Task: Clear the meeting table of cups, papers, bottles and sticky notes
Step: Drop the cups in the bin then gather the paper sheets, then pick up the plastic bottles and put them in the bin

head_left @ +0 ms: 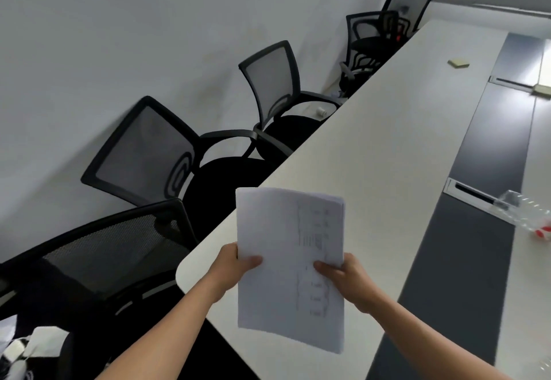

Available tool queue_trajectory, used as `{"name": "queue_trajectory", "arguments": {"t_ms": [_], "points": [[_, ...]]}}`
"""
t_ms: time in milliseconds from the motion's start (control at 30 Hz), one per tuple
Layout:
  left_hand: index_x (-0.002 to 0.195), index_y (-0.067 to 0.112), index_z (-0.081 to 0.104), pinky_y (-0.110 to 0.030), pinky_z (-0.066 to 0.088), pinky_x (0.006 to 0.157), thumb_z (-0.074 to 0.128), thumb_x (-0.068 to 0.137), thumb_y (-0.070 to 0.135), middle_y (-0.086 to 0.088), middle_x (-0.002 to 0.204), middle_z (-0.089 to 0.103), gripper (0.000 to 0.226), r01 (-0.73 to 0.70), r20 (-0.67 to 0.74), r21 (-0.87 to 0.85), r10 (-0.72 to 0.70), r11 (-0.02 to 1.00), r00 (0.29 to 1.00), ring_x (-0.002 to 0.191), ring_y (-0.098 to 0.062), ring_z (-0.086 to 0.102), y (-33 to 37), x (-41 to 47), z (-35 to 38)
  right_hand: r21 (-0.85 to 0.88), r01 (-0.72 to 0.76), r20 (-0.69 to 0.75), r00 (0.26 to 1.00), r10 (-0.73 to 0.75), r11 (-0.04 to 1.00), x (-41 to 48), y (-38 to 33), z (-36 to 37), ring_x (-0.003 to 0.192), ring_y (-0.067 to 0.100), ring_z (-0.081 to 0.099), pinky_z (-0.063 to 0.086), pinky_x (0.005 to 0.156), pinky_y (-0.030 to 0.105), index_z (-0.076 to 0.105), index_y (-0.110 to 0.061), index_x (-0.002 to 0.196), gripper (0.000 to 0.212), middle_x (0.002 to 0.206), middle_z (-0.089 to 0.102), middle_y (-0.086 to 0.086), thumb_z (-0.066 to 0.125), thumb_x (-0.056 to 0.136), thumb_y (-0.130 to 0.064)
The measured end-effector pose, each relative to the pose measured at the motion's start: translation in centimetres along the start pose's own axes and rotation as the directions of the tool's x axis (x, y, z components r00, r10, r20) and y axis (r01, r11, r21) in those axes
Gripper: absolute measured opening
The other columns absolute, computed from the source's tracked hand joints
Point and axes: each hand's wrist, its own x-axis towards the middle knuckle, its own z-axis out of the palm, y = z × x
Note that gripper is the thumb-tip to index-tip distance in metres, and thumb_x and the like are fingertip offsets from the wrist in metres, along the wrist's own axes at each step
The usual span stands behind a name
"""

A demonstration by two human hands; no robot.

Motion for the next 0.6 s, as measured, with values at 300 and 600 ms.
{"name": "queue_trajectory", "arguments": {"t_ms": [300, 600], "points": [[0.119, 0.014, 0.059, -0.027, 0.051, 0.057, 0.034, 0.091, -0.002, -0.005, 0.099, 0.066, 0.041, 0.282, -0.068, 0.142, -0.274, 0.949, 0.959, 0.076, -0.020, 0.062, -6.1, 1.9, -8.7, 0.336, -0.353, -0.121, 0.903, 0.412, 0.873, 5.9, 3.1, 9.8, 0.080, 0.033, 0.070, 0.058, 0.064, 0.041, 0.064, 0.000, 0.107, 0.020, 0.093, 0.073, 0.017, 0.067, 0.090, -0.009], [0.127, 0.017, 0.055, -0.025, 0.051, 0.063, 0.037, 0.084, -0.006, 0.000, 0.112, 0.063, 0.052, 0.282, -0.139, 0.314, -0.250, 0.907, 0.958, 0.089, -0.018, 0.062, -10.5, 4.5, -13.3, 0.313, -0.440, -0.165, 0.848, 0.504, 0.842, 10.2, 4.3, 15.8, 0.077, 0.030, 0.069, 0.055, 0.061, 0.036, 0.064, -0.002, 0.107, 0.020, 0.100, 0.070, 0.019, 0.068, 0.089, -0.009]]}}
